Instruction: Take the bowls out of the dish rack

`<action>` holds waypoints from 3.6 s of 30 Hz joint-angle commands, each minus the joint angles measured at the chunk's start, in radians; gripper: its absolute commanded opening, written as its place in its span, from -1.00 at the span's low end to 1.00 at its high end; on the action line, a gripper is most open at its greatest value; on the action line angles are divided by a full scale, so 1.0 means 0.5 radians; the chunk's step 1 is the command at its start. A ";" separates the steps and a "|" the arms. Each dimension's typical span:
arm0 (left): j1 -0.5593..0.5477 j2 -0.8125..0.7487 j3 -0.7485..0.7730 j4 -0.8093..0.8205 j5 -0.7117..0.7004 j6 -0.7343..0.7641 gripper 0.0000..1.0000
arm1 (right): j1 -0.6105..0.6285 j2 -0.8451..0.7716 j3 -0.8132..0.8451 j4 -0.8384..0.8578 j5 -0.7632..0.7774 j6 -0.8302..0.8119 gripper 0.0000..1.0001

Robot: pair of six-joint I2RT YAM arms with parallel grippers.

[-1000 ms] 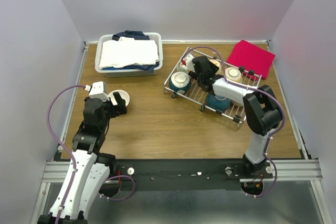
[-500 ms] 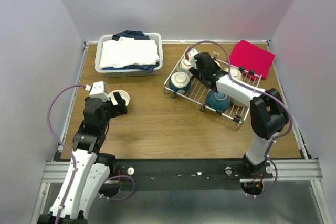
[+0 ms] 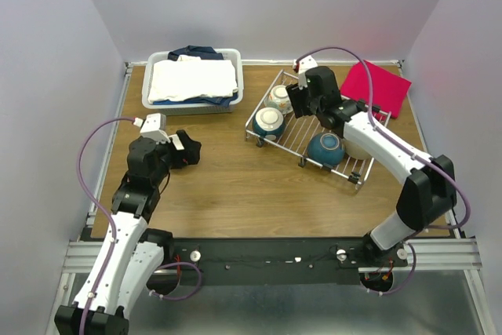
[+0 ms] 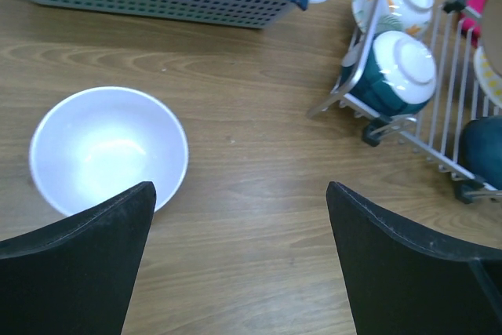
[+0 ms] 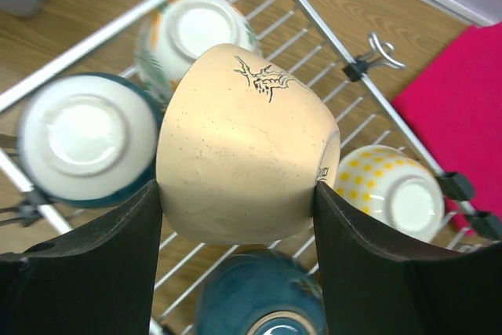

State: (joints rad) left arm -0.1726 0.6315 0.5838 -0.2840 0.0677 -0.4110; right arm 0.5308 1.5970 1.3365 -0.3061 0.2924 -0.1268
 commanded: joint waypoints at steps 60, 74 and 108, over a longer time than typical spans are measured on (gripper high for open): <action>-0.643 0.891 0.102 1.032 -0.037 -0.810 -1.00 | 0.003 -0.819 -1.154 1.634 -1.600 1.862 0.68; -0.517 0.608 0.470 -0.174 -0.715 -0.368 -1.00 | 0.003 -0.936 -0.884 0.640 -1.156 1.165 1.00; 0.477 1.179 0.262 -0.015 -0.350 -0.319 -0.42 | 0.003 -1.047 -0.949 0.293 -1.045 0.978 1.00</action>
State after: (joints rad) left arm 0.0589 1.2095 0.7303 -0.3630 -0.1490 -0.5648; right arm 0.5304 1.0832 0.8742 -0.1303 -0.2649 0.3798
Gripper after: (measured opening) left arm 0.251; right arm 0.997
